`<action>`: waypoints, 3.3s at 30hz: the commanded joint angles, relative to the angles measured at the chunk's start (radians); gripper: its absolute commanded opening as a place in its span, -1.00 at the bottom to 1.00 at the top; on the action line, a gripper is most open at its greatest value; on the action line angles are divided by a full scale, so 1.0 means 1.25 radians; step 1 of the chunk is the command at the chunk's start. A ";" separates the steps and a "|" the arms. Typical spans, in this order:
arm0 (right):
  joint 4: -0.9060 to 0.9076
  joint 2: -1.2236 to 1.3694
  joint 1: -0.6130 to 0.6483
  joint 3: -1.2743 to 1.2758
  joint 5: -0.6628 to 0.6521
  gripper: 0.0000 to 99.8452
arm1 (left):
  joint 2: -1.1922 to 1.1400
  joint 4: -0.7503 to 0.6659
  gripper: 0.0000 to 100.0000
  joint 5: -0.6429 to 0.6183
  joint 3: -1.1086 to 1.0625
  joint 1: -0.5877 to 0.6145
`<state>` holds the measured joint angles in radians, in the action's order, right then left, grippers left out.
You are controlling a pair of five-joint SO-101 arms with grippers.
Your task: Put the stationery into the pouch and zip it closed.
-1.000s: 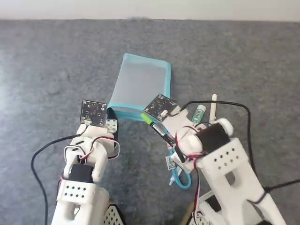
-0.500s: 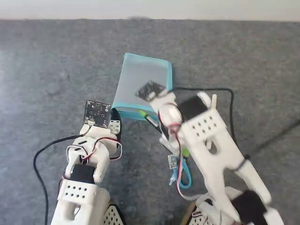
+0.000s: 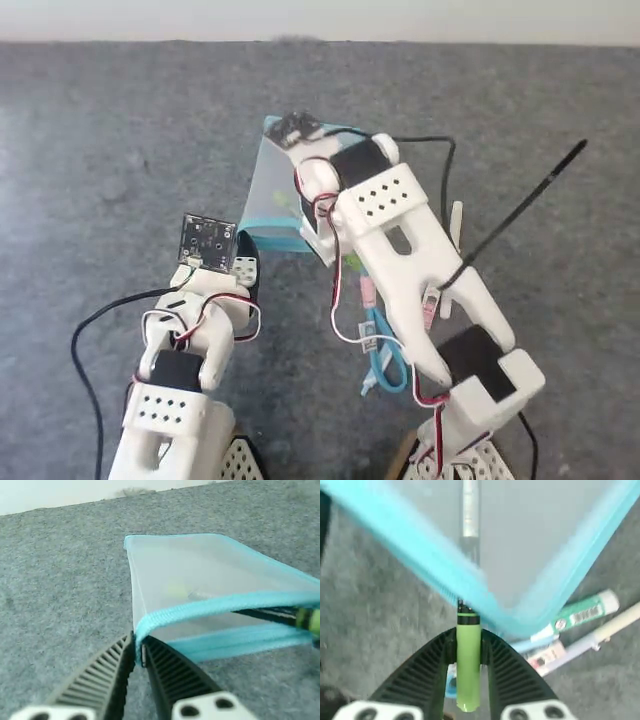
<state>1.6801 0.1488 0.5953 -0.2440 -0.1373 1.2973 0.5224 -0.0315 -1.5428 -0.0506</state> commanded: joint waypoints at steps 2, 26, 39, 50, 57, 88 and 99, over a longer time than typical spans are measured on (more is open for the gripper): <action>-0.046 -0.008 0.007 -0.068 0.016 -0.83 | -0.002 0.017 -0.98 -0.007 0.035 -0.006; -0.211 -0.457 -0.091 0.366 0.016 -0.44 | -0.002 0.096 -0.98 -0.007 0.098 0.002; -0.406 -0.627 -0.279 0.862 0.068 -0.44 | -0.001 0.173 -0.98 -0.012 0.154 0.002; -0.439 -0.368 -0.390 0.772 0.104 -0.55 | -0.001 0.183 -0.98 -0.012 0.153 0.002; -0.499 -0.268 -0.393 0.762 0.106 -0.55 | -0.001 0.180 -0.98 -0.012 0.141 0.002; -0.578 -0.272 -0.434 0.786 0.117 -0.55 | -0.001 0.183 -0.98 -0.012 0.142 0.002; -0.570 -0.272 -0.466 0.803 0.118 -0.56 | -0.001 0.180 -0.98 -0.012 0.133 0.002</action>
<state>0.9712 -0.1841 0.0338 0.7656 -0.0023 1.2973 0.7480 -0.0315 -1.4016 -0.0476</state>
